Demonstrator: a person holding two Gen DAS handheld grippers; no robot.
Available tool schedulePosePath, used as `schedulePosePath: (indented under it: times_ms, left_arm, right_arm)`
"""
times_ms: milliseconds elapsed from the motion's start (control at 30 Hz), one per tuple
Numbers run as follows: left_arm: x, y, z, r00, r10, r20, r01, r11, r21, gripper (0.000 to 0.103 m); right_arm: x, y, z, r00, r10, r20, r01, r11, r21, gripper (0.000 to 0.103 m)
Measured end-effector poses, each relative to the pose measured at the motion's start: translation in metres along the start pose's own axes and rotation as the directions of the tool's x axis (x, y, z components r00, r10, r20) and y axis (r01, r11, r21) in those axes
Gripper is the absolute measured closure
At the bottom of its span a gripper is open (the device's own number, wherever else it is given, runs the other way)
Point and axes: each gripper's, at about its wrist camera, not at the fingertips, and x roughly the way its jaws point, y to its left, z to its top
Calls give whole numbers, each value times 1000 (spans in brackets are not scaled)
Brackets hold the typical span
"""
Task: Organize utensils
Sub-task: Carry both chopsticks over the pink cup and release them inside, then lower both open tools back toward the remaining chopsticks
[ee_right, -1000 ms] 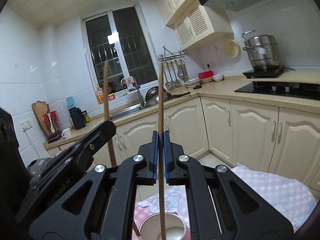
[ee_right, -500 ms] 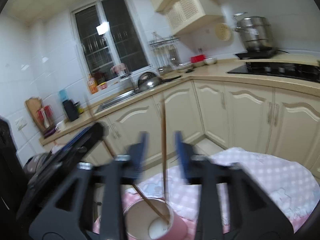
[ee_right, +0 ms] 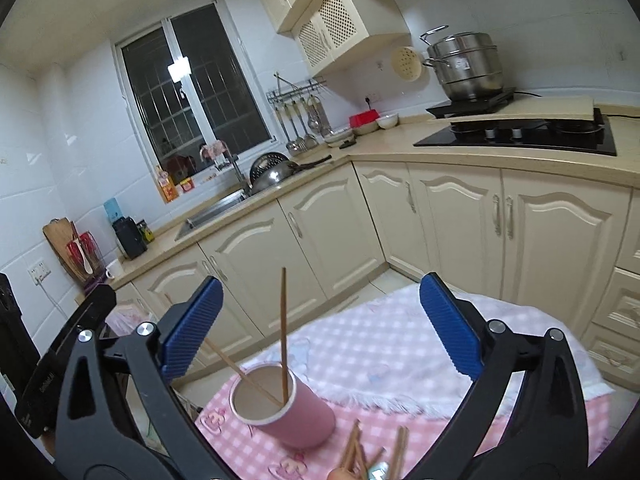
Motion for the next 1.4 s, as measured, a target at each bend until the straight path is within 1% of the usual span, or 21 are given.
schedulePosePath:
  times_ms: [200,333,500,733,833,900,1133,1200,1400]
  left_arm:
    - [-21,-10,2,999,10,-50,-9,999,38,7]
    - [-29,-19,-1,996,0,-94,6,998,69,7]
    - [-35,-25,-10,991,-12,-137,25,996,91,7]
    - [-38,-34,-32,979,-20,-203,47,991,125,7]
    - [-37,-37,-42,972,-20,-235,54,989,140,7]
    - [-36,-38,-48,965,-19,-261,59,988,146,7]
    - [-26,-46,-81,930,-1,-369,80,977,197,7]
    - [-22,-49,-89,917,-2,-399,92,974,207,7]
    - [-12,-55,-123,866,17,-499,132,957,260,7]
  right_arm:
    - [-30,-3,0,998,-37,-50,35,999,-23,6]
    - [-45,-8,-3,993,-61,-104,60,998,-17,6]
    - [-57,-17,-10,985,-99,-138,96,995,-32,6]
    - [-60,-26,-30,968,-131,-215,121,991,-56,6]
    - [-60,-32,-41,955,-147,-257,135,989,-64,6]
    - [-60,-36,-49,947,-158,-279,143,987,-71,6]
    - [-58,-53,-80,898,-200,-391,172,979,-106,6]
    - [-59,-56,-87,887,-211,-410,179,977,-115,6]
    - [-59,-64,-111,847,-233,-478,188,972,-142,6]
